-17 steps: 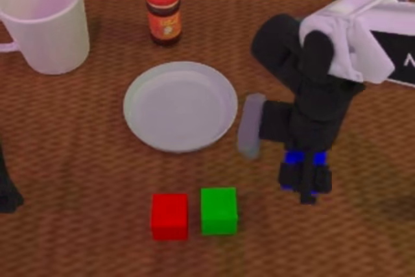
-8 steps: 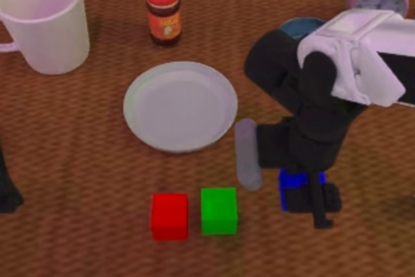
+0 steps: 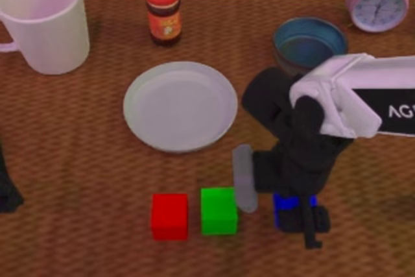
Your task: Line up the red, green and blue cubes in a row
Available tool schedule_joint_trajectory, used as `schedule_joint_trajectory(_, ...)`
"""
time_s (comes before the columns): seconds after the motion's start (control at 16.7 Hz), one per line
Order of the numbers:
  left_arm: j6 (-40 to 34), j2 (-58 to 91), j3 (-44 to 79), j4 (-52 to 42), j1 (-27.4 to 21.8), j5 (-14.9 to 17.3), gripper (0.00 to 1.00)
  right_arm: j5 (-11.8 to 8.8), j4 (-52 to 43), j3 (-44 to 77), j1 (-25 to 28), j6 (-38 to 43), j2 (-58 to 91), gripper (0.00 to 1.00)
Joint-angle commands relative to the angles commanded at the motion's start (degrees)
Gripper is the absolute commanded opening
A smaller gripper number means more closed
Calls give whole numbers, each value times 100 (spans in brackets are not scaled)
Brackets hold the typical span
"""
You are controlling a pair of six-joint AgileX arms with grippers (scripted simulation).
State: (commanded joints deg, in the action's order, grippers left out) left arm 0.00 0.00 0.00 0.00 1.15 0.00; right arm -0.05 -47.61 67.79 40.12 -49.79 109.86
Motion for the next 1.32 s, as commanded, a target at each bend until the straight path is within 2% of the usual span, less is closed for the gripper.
schedule_joint_trajectory(0.36,0,0,0,0,0,0,100,2,233,-154,12,-9,103,0)
schedule_joint_trajectory(1.14,0,0,0,0,0,0,100,2,233,-154,12,-9,103,98)
schedule_joint_trajectory(1.32,0,0,0,0,0,0,100,2,233,-154,12,-9,103,100)
